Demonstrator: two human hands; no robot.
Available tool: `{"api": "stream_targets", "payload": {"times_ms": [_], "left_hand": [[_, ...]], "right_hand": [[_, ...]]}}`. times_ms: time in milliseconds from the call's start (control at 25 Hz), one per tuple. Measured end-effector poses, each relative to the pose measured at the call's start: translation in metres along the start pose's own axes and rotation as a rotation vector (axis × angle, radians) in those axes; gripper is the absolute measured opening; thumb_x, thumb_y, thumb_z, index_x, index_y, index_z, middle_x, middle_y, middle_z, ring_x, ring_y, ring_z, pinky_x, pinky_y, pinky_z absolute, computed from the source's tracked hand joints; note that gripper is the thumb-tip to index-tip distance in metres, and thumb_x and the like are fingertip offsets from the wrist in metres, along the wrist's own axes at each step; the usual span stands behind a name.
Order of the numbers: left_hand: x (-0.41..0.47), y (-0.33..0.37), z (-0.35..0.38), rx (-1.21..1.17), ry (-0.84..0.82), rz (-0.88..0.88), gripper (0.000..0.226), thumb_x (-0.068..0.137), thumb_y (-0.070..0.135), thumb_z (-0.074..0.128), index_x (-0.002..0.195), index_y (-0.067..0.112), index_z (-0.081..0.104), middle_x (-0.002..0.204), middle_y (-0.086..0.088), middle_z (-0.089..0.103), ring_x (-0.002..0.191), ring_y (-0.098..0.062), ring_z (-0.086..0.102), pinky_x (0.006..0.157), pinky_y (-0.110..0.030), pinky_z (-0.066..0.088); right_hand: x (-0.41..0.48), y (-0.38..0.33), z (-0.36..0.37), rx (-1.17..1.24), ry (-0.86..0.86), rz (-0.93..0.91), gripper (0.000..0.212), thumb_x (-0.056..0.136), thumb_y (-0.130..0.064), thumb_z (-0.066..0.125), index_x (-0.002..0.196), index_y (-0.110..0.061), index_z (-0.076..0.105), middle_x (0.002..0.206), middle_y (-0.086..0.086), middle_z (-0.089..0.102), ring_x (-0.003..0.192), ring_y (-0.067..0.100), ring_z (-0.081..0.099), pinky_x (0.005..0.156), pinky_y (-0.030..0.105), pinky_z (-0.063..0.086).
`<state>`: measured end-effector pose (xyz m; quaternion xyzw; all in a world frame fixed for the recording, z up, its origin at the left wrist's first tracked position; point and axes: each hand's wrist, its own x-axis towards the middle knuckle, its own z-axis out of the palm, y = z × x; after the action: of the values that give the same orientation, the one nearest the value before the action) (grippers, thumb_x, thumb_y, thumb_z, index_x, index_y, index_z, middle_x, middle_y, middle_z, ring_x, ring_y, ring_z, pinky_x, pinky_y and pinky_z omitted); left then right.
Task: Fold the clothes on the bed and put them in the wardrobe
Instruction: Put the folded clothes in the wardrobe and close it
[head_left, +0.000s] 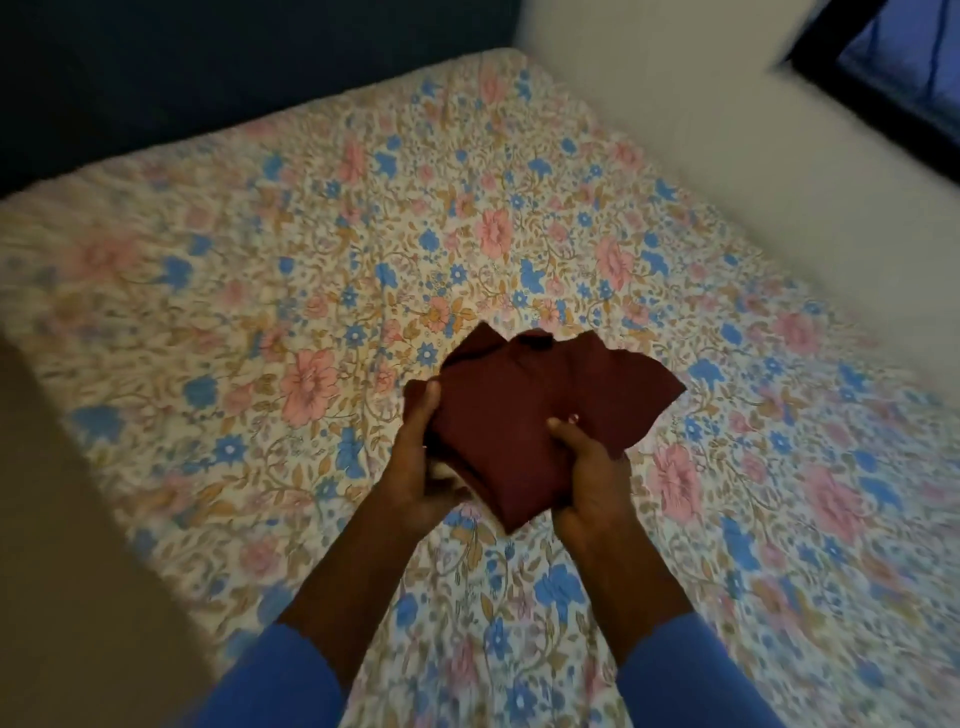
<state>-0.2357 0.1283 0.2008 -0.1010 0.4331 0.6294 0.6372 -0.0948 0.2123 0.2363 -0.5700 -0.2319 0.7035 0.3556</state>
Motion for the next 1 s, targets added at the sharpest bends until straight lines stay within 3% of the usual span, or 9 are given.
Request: {"api": "stream_targets", "payload": {"times_ms": [120, 280, 400, 520, 640, 720, 800, 1000], "left_hand": [[-0.102, -0.013, -0.015, -0.061, 0.193, 0.136, 0.037, 0.094, 0.025, 0.070, 0.128, 0.010, 0.070, 0.122, -0.016, 0.073, 0.113, -0.038, 0.069, 0.100, -0.056, 0.053], [-0.252, -0.057, -0.058, -0.039, 0.368, 0.418, 0.033, 0.093, 0.005, 0.064, 0.125, 0.008, 0.071, 0.121, -0.020, 0.072, 0.110, -0.041, 0.068, 0.090, -0.051, 0.058], [-0.363, -0.088, -0.095, -0.061, 0.472, 0.614, 0.041, 0.085, 0.000, 0.067, 0.126, 0.004, 0.070, 0.122, -0.020, 0.072, 0.106, -0.039, 0.070, 0.074, -0.041, 0.061], [-0.460, -0.129, -0.137, -0.146, 0.560, 0.730, 0.041, 0.082, -0.003, 0.066, 0.123, 0.002, 0.071, 0.116, -0.018, 0.074, 0.101, -0.035, 0.072, 0.075, -0.039, 0.061], [-0.534, -0.190, -0.184, -0.251, 0.641, 0.806, 0.033, 0.078, 0.001, 0.072, 0.110, 0.005, 0.075, 0.104, -0.013, 0.078, 0.097, -0.034, 0.072, 0.084, -0.044, 0.060], [-0.575, -0.242, -0.220, -0.346, 0.744, 0.828, 0.061, 0.060, 0.009, 0.083, 0.121, 0.005, 0.073, 0.118, -0.019, 0.074, 0.107, -0.040, 0.071, 0.095, -0.053, 0.057], [-0.614, -0.303, -0.255, -0.474, 0.858, 0.813, 0.075, 0.053, 0.010, 0.084, 0.126, 0.006, 0.071, 0.124, -0.021, 0.071, 0.112, -0.042, 0.069, 0.098, -0.055, 0.056], [-0.680, -0.469, -0.314, -0.789, 1.063, 0.747, 0.060, 0.067, -0.002, 0.071, 0.127, 0.006, 0.070, 0.122, -0.020, 0.072, 0.111, -0.043, 0.069, 0.100, -0.055, 0.054]], "right_hand": [[-0.111, 0.014, -0.023, -0.028, -0.105, -0.053, 0.044, 0.076, 0.006, 0.081, 0.116, -0.009, 0.072, 0.113, 0.012, 0.077, 0.103, 0.032, 0.074, 0.089, 0.053, 0.060], [-0.240, 0.026, -0.065, 0.018, -0.426, 0.034, 0.030, 0.084, 0.006, 0.068, 0.112, -0.005, 0.074, 0.110, 0.011, 0.077, 0.105, 0.031, 0.072, 0.087, 0.042, 0.060], [-0.313, 0.031, -0.097, 0.188, -0.720, 0.204, 0.040, 0.097, -0.019, 0.061, 0.135, -0.009, 0.065, 0.137, 0.013, 0.066, 0.127, 0.031, 0.062, 0.109, 0.049, 0.048], [-0.371, 0.042, -0.112, 0.090, -0.867, 0.358, 0.050, 0.099, -0.044, 0.058, 0.142, -0.019, 0.062, 0.144, 0.008, 0.062, 0.134, 0.030, 0.058, 0.115, 0.050, 0.041], [-0.421, 0.087, -0.118, -0.128, -0.997, 0.403, 0.047, 0.097, -0.032, 0.060, 0.141, -0.014, 0.063, 0.141, 0.012, 0.064, 0.133, 0.034, 0.058, 0.113, 0.052, 0.044], [-0.455, 0.130, -0.125, -0.278, -1.024, 0.422, 0.050, 0.091, -0.018, 0.065, 0.140, -0.008, 0.063, 0.136, 0.016, 0.066, 0.131, 0.037, 0.059, 0.110, 0.052, 0.047], [-0.490, 0.178, -0.139, -0.443, -1.049, 0.482, 0.054, 0.084, -0.010, 0.069, 0.137, -0.006, 0.064, 0.134, 0.019, 0.066, 0.129, 0.041, 0.059, 0.109, 0.054, 0.048], [-0.558, 0.292, -0.214, -0.837, -1.084, 0.563, 0.054, 0.081, 0.005, 0.065, 0.133, -0.012, 0.065, 0.129, 0.017, 0.070, 0.121, 0.040, 0.065, 0.102, 0.054, 0.054]]}}
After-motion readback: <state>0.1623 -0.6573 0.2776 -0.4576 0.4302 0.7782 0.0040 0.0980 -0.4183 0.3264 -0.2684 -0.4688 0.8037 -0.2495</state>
